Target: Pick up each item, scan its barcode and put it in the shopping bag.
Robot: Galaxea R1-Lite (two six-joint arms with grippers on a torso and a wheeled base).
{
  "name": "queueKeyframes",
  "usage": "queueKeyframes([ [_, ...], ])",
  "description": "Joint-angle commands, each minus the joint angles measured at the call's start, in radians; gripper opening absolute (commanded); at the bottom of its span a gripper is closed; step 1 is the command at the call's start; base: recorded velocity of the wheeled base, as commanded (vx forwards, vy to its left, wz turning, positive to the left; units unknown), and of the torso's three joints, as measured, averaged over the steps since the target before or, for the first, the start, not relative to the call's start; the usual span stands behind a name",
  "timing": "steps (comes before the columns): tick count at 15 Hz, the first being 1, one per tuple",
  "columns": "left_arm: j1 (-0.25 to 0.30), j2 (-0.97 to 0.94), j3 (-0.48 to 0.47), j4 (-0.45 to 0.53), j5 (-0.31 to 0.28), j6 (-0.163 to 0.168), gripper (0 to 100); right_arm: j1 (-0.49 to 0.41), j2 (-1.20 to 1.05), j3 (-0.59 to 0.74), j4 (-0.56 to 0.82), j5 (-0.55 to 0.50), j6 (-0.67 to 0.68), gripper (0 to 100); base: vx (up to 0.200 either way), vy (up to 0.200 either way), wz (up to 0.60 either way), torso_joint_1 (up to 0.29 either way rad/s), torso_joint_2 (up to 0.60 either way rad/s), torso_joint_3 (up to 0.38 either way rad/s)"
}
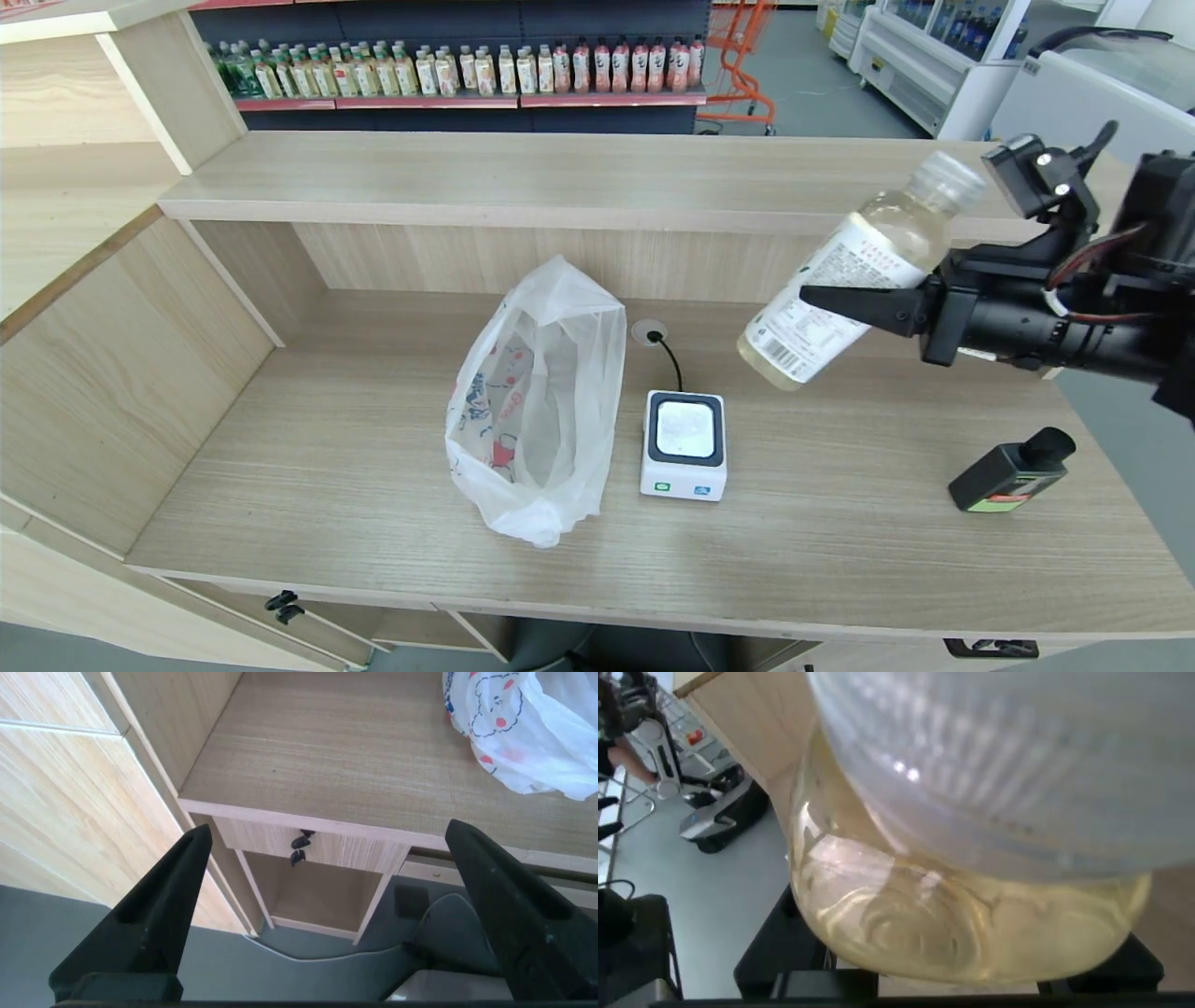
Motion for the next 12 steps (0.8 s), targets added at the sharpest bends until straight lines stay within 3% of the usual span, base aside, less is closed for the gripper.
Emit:
queueKeyframes([
  [1, 0.000, 0.000, 0.000, 0.001, 0.000, 0.000, 100, -0.038, -0.143, 0.025, 0.064, -0.046, 0.060, 0, 0.000, 0.000, 0.00, 0.000, 0.00, 0.000],
  [3, 0.000, 0.000, 0.000, -0.001, 0.000, 0.000, 100, -0.032, -0.169, 0.034, 0.118, -0.123, 0.087, 0, 0.000, 0.000, 0.00, 0.000, 0.00, 0.000],
  [11, 0.000, 0.000, 0.000, 0.001, 0.000, 0.003, 100, -0.021, -0.227, 0.138, 0.124, -0.126, 0.089, 0, 0.000, 0.000, 0.00, 0.000, 0.00, 0.000],
  [12, 0.000, 0.001, 0.000, 0.001, 0.000, 0.003, 100, -0.021, -0.222, 0.132, 0.133, -0.126, 0.090, 0, 0.000, 0.200, 0.00, 0.002, 0.00, 0.007],
])
